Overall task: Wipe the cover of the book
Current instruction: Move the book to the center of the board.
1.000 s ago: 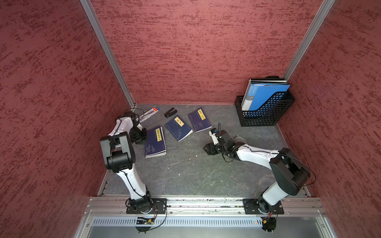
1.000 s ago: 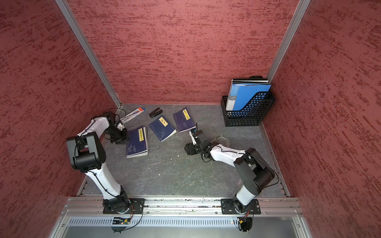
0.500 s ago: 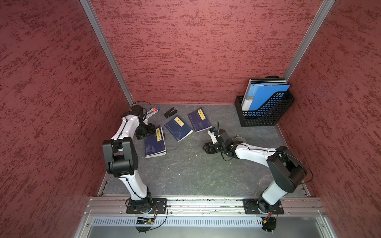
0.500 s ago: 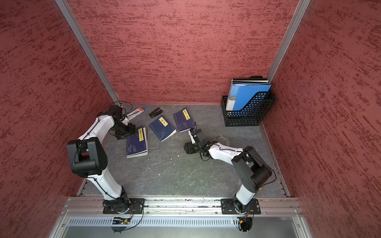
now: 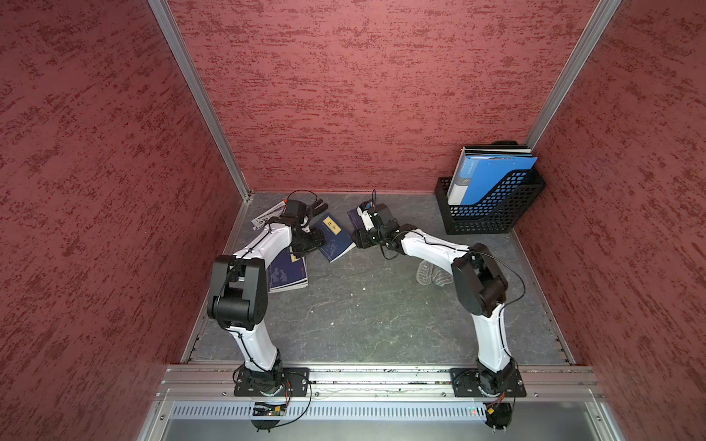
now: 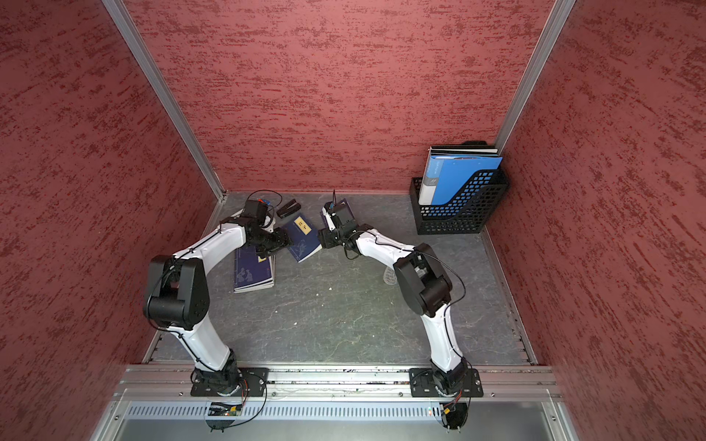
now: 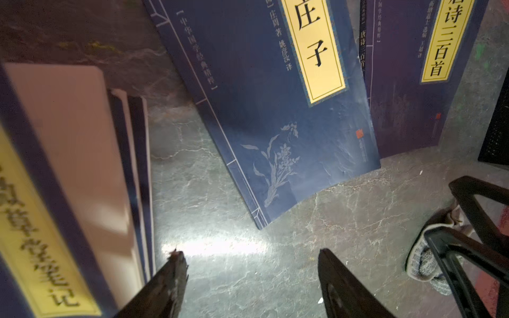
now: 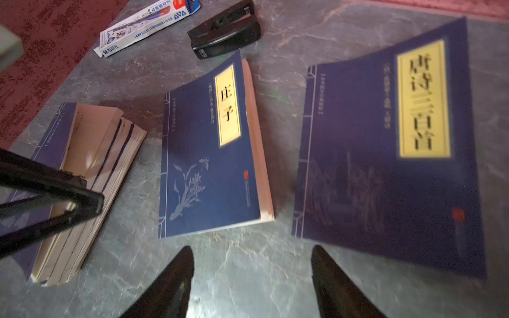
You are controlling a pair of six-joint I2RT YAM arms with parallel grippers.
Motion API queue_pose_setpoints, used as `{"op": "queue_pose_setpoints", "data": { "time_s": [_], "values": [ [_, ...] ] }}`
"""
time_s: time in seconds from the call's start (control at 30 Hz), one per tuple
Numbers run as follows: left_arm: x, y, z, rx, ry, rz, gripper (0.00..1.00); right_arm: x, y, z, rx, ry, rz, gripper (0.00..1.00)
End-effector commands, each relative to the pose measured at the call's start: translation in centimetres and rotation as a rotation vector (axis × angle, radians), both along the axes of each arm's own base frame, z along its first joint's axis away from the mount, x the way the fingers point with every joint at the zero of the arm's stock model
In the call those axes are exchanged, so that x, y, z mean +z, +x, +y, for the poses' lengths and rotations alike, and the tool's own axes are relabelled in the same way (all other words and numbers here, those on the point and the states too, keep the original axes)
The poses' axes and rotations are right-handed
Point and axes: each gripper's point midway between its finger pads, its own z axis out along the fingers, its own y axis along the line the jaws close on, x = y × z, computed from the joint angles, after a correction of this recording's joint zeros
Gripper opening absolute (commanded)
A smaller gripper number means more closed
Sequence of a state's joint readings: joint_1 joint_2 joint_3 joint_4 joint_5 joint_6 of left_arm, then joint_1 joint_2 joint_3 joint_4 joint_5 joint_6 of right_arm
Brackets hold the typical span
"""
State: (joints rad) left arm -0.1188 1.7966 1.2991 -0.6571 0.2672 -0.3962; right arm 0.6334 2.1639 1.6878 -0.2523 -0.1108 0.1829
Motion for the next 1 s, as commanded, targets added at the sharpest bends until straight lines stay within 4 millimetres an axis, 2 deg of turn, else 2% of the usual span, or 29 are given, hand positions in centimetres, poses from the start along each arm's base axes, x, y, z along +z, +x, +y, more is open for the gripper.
{"op": "queue_pose_setpoints", "data": {
  "time_s": [0.0,0.13,0.23,0.43,0.7,0.83,0.97],
  "values": [
    [-0.9,2.0,-0.4,0.041,-0.012,-0.021,0.76,-2.3,0.3,0.6,0.058,-0.067,0.061,0.63],
    [-2.8,2.2,-0.5,0.058,0.005,0.007,0.75,-3.5,1.4,2.0,0.087,-0.066,0.080,0.57],
    [-3.8,2.4,-0.7,0.067,0.001,0.024,0.75,-4.9,1.7,2.6,0.111,-0.078,0.110,0.56],
    [-5.2,2.9,-0.7,0.050,0.050,0.049,0.75,-8.0,1.8,2.8,0.130,-0.127,0.167,0.53],
    [-6.4,3.3,-1.6,0.023,0.039,0.074,0.71,-9.3,1.3,2.6,0.154,-0.127,0.208,0.42],
    [-6.8,3.2,-2.4,0.004,0.028,0.085,0.61,-9.6,0.3,2.7,0.185,-0.119,0.240,0.32],
    [-7.2,2.6,-3.3,-0.015,0.012,0.094,0.53,-9.4,-0.9,2.8,0.206,-0.091,0.259,0.28]
  ]
}}
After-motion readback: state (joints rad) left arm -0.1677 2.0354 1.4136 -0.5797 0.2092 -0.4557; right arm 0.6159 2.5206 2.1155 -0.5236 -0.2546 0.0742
